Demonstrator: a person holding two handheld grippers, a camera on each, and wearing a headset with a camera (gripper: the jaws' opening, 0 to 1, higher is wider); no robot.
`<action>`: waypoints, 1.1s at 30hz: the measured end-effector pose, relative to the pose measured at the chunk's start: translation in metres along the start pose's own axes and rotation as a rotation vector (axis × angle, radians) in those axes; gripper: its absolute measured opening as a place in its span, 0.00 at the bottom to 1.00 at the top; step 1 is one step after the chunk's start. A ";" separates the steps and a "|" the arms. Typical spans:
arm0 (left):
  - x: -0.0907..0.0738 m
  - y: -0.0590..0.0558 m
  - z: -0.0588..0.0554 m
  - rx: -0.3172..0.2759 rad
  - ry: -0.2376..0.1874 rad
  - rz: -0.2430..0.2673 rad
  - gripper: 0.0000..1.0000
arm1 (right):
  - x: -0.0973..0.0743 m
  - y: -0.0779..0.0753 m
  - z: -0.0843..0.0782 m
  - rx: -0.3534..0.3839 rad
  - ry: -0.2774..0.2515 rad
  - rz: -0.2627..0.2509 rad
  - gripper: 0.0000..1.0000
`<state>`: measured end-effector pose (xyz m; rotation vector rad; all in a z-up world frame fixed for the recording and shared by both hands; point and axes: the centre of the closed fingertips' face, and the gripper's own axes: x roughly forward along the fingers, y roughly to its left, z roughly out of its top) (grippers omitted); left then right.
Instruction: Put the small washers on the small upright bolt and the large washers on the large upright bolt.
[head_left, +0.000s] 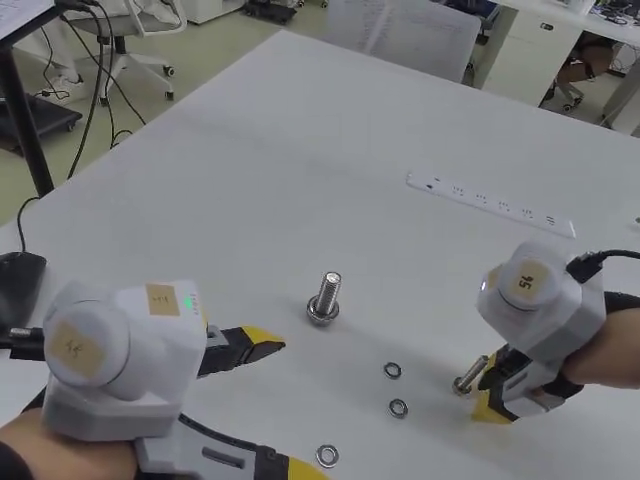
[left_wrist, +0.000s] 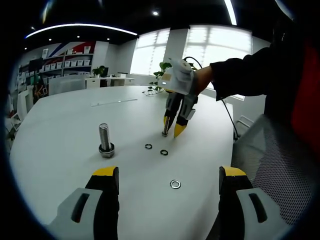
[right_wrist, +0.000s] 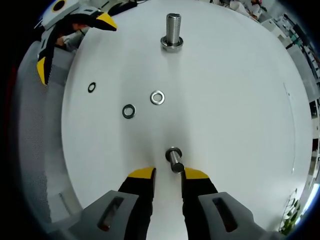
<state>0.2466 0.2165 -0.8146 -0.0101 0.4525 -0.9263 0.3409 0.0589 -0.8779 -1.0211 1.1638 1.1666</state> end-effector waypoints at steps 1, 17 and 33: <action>0.000 0.000 0.000 0.001 0.001 0.000 0.82 | 0.000 0.002 -0.001 -0.007 0.000 -0.001 0.22; 0.001 -0.001 0.002 0.007 -0.006 -0.001 0.82 | -0.002 0.052 0.003 -0.059 -0.004 0.036 0.22; -0.003 -0.003 0.007 0.013 -0.018 0.002 0.82 | -0.008 0.088 0.047 -0.158 -0.050 0.069 0.22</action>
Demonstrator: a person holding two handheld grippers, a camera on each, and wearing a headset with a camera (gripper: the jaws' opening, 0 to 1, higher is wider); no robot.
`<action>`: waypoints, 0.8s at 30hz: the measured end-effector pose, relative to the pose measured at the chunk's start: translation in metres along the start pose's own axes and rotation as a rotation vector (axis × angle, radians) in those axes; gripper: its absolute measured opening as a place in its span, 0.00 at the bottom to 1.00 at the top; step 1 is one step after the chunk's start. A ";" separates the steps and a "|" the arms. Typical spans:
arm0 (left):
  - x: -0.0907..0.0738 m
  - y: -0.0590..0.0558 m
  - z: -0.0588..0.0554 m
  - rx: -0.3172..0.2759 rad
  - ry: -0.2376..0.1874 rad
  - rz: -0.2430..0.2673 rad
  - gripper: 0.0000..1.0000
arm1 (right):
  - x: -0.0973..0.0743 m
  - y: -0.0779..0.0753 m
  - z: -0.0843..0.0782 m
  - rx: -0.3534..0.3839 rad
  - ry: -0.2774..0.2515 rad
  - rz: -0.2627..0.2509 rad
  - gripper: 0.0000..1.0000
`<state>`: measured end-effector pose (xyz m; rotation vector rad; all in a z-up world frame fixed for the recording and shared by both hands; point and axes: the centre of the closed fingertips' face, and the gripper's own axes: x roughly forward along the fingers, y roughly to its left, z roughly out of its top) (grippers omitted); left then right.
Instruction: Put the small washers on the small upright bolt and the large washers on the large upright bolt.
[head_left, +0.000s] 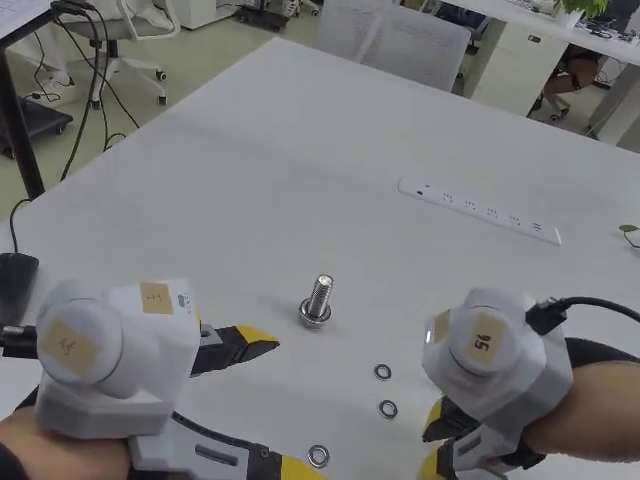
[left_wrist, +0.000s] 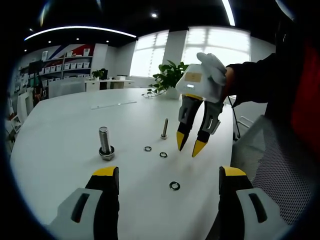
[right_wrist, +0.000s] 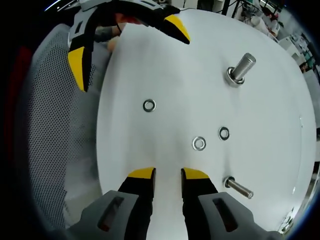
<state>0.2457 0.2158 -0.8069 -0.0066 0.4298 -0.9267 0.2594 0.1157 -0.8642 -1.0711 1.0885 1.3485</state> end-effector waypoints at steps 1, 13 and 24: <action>0.000 0.000 0.001 0.000 -0.002 0.001 0.82 | 0.000 0.001 0.003 -0.007 -0.001 0.001 0.22; -0.002 0.001 0.004 0.004 -0.006 0.003 0.82 | 0.004 0.008 0.044 -0.115 -0.010 0.017 0.22; -0.004 0.004 0.004 0.000 -0.011 0.009 0.81 | 0.016 0.012 0.067 -0.180 -0.008 0.038 0.22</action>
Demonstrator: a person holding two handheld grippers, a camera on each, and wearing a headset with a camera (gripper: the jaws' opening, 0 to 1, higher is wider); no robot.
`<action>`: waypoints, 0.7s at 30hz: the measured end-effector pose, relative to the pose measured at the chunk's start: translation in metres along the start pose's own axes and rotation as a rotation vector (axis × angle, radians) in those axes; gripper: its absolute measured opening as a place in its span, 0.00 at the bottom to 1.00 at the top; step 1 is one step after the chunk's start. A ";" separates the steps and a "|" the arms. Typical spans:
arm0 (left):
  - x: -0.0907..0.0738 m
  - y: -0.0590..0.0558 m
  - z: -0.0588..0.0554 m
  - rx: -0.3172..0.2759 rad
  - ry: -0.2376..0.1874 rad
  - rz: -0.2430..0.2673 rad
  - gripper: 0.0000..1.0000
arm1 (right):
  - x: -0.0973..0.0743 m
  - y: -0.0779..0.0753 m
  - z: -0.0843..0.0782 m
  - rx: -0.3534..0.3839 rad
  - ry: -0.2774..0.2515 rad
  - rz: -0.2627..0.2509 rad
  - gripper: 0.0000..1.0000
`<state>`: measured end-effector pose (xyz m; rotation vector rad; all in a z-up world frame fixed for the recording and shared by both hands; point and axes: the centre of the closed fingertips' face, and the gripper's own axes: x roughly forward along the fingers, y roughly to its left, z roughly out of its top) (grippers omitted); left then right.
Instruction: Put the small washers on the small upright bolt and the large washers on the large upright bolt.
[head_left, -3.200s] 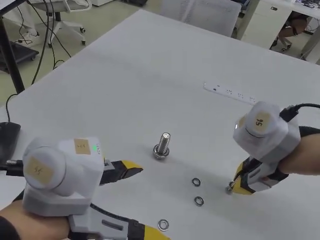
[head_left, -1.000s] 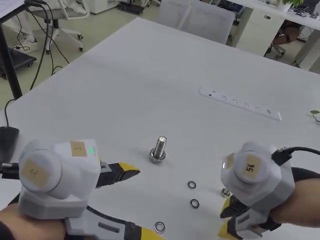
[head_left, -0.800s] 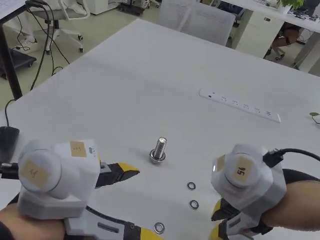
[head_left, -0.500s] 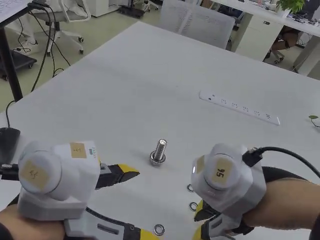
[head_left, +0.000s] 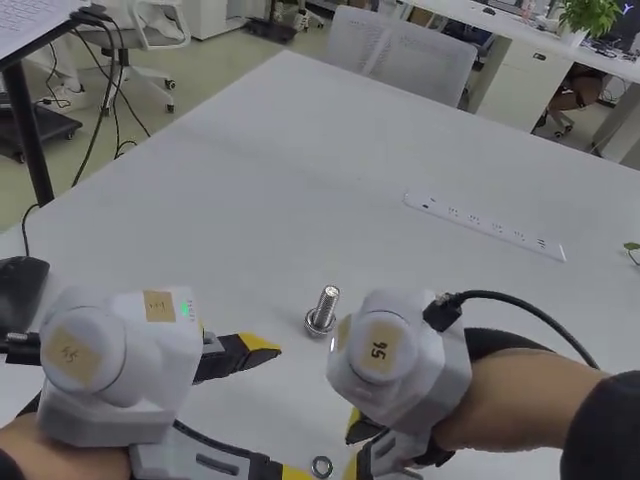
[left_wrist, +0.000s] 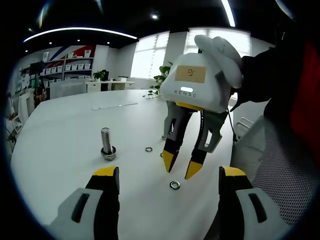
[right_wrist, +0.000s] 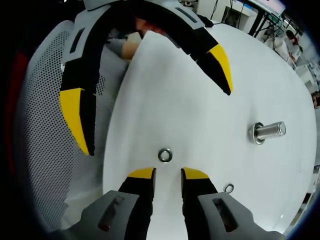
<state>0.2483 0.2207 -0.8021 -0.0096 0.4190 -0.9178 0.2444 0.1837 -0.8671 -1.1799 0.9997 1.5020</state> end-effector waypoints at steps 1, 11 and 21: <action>0.000 0.000 -0.001 0.001 0.002 -0.001 0.81 | 0.001 -0.001 0.002 -0.005 -0.003 -0.001 0.22; -0.001 -0.001 -0.001 0.001 -0.003 0.002 0.81 | 0.009 0.005 0.012 -0.023 -0.011 0.008 0.20; -0.002 -0.002 -0.002 0.000 -0.012 0.007 0.81 | 0.013 0.007 0.011 -0.104 0.032 -0.040 0.17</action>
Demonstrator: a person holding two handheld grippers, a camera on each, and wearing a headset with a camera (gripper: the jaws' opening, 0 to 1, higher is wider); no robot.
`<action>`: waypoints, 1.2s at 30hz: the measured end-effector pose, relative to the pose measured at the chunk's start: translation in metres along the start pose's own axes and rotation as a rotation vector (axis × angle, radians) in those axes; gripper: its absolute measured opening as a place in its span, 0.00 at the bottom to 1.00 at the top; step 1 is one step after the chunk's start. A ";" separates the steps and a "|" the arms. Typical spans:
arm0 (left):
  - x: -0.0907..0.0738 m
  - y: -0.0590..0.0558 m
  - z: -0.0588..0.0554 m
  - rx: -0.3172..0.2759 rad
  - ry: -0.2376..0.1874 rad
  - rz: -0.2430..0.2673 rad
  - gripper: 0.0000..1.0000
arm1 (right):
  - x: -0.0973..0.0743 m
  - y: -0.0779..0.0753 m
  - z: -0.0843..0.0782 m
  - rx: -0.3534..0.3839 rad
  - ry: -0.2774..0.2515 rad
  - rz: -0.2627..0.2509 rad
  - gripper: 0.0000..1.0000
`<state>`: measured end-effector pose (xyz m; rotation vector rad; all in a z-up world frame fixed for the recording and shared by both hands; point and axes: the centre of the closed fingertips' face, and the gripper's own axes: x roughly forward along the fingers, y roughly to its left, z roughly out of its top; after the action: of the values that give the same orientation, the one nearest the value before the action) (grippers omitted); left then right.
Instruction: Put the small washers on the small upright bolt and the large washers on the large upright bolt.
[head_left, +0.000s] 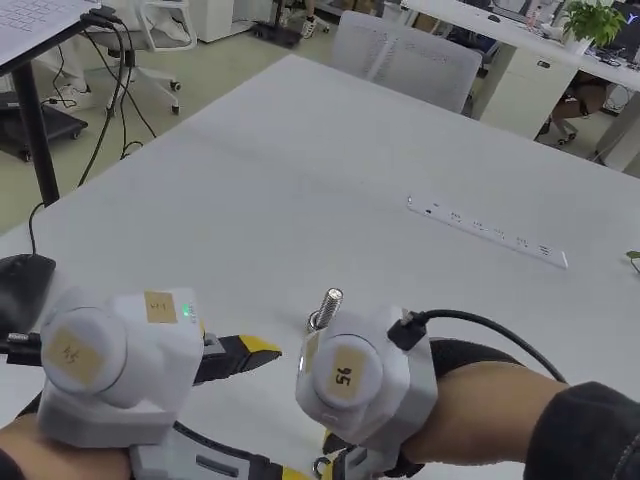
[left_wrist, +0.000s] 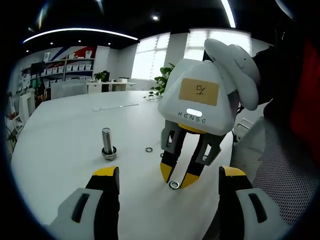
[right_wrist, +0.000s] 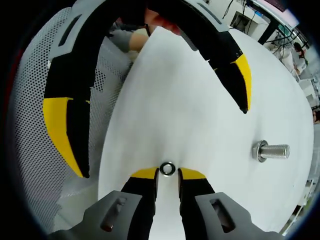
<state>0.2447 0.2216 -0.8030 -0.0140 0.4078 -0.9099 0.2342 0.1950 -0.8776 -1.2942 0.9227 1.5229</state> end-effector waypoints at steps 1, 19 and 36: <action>0.000 0.000 0.000 -0.001 -0.001 -0.001 0.81 | 0.000 0.000 0.000 -0.008 0.004 -0.003 0.18; 0.000 -0.001 -0.002 -0.004 -0.001 0.001 0.81 | 0.000 0.002 0.000 -0.009 -0.018 0.000 0.14; 0.005 -0.003 -0.002 0.000 0.011 -0.011 0.81 | -0.011 -0.001 -0.022 0.084 -0.033 -0.001 0.14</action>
<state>0.2447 0.2164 -0.8061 -0.0119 0.4182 -0.9213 0.2421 0.1727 -0.8702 -1.2063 0.9549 1.4849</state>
